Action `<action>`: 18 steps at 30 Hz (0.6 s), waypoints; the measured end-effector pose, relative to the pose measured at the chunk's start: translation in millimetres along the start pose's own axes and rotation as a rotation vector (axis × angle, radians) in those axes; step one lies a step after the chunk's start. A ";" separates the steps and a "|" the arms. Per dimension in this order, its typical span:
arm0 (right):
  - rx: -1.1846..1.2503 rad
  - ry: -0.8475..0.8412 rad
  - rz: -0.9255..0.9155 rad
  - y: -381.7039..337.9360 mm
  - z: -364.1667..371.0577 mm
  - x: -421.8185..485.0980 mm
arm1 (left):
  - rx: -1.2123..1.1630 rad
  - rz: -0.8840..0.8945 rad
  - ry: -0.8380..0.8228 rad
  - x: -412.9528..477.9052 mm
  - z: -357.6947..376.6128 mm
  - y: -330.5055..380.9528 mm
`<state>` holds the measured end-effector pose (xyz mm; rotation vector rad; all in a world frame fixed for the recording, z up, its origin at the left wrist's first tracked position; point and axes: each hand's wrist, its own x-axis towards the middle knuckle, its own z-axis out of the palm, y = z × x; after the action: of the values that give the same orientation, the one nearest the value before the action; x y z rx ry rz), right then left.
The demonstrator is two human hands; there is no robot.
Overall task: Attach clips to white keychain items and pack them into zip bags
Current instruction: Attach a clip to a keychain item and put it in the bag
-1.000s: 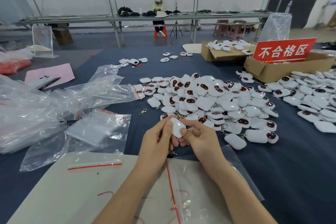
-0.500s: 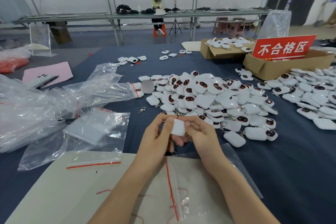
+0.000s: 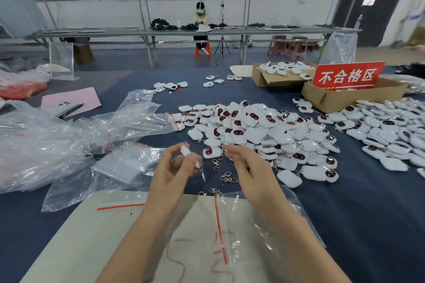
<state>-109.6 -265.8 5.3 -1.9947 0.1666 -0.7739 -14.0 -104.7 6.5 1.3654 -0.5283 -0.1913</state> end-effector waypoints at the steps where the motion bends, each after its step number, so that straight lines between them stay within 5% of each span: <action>1: -0.063 -0.068 -0.072 -0.5 -3.6 -4.7 | 0.065 0.003 0.008 -4.4 -7.2 3.1; 7: -0.459 -0.474 -0.133 5.8 -0.3 -24.9 | 0.497 -0.099 -0.214 -42.6 -35.5 1.0; 18: -0.409 -0.303 -0.029 15.0 7.8 -37.7 | 0.259 -0.366 -0.266 -74.3 -3.5 19.7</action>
<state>-132.0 -252.5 -26.8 -2.4802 0.1243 -0.4700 -80.3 -65.6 6.7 1.6969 -0.5329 -0.6268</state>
